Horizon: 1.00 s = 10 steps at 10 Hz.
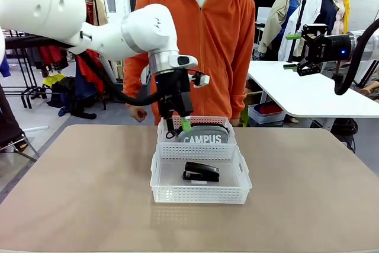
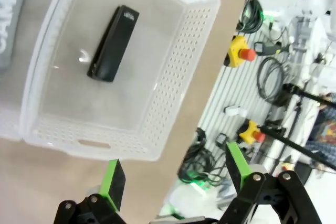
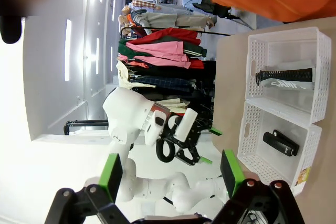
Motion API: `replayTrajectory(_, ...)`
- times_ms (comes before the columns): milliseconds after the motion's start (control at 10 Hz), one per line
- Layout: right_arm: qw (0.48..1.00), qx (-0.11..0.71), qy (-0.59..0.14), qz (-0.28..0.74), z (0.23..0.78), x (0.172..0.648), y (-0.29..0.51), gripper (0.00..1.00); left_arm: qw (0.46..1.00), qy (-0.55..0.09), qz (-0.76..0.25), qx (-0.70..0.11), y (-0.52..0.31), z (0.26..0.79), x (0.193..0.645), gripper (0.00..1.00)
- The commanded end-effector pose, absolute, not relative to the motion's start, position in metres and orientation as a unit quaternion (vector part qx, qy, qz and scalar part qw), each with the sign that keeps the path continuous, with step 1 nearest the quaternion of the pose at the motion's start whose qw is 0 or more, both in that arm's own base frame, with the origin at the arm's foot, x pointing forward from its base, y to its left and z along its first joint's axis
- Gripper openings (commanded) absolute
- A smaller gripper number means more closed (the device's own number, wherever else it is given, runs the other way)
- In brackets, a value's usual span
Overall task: Distribute items into two baskets.
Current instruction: Place the picked Stapler into the Organizing basket as instructed by the person.
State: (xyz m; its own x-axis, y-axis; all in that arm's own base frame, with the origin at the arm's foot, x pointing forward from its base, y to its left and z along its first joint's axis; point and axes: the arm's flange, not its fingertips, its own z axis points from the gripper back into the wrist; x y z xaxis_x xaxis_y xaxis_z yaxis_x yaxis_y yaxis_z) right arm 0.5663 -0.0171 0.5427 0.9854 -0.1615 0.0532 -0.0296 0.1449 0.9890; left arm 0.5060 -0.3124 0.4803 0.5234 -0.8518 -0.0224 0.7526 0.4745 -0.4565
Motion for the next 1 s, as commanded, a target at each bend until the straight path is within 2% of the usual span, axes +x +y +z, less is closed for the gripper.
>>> replayTrajectory(0,0.751,0.654,-0.076,-0.043,0.545,0.566,-0.017,1.0,0.864,0.147,-0.42,-0.236,-0.291,0.475,0.509,1.0)
replayTrajectory(100,0.751,0.654,-0.076,-0.043,0.545,0.566,-0.017,1.0,0.856,0.112,-0.444,-0.242,-0.29,0.474,0.503,1.0)
replayTrajectory(200,0.751,0.654,-0.076,-0.043,0.545,0.566,-0.017,1.0,0.859,0.137,-0.445,-0.212,-0.299,0.48,0.51,1.0)
replayTrajectory(500,0.751,0.654,-0.076,-0.043,0.545,0.566,-0.017,1.0,0.86,0.138,-0.437,-0.222,-0.296,0.478,0.512,1.0)
replayTrajectory(700,0.751,0.654,-0.076,-0.043,0.545,0.566,-0.017,1.0,0.882,0.163,-0.3,-0.325,-0.263,0.484,0.537,1.0)
replayTrajectory(900,0.751,0.654,-0.076,-0.043,0.545,0.566,-0.017,1.0,0.892,0.16,-0.224,-0.358,-0.228,0.493,0.544,1.0)
